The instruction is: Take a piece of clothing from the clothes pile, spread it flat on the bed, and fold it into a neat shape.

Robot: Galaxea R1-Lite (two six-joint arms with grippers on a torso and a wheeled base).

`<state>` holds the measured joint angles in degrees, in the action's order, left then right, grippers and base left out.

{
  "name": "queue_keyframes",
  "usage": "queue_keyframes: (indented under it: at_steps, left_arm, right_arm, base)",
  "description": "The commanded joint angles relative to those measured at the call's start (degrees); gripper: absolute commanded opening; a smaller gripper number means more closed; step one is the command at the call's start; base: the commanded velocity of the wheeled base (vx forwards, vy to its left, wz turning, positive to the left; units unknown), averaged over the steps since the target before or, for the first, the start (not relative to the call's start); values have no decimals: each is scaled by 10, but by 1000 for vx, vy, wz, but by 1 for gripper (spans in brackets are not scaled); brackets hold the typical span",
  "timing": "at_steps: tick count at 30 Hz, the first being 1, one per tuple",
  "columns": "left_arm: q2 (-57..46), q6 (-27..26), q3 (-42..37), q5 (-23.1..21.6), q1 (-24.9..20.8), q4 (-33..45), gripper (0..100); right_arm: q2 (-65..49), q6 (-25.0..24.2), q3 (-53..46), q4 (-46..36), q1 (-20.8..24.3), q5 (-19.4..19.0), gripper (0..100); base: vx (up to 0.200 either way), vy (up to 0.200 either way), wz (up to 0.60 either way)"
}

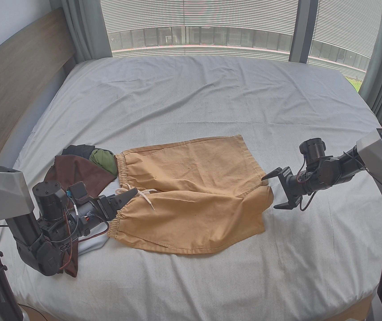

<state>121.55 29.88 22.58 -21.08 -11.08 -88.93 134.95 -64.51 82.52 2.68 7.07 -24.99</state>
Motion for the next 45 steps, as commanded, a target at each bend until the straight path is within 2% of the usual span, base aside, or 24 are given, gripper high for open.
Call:
queue_keyframes:
  at_steps: [1,6,10,19,28,41,45]
  left_arm:
    - [-5,0,-1,0,0,1,100]
    - [-10,0,-1,0,1,1,100]
    - [-13,0,-1,0,2,0,100]
    - [-22,1,-1,-2,2,1,100]
    - [-20,1,-1,-2,0,1,100]
    - [-14,2,-2,-2,0,1,100]
    - [-11,1,-3,-2,0,2,100]
  right_arm:
    - [10,-1,10,0,0,-1,0]
    - [20,-1,29,-17,0,-1,0]
    - [30,-1,66,-65,-2,-1,0]
    - [22,0,69,-62,-9,-1,0]
    - [3,3,114,-62,-30,8,0]
    - [23,15,122,8,-15,31,0]
    - [43,44,126,27,-12,43,0]
  base:
    - [0,0,0]
    - [0,0,0]
    - [0,0,0]
    - [0,0,0]
    - [0,0,0]
    - [0,0,0]
    - [0,0,0]
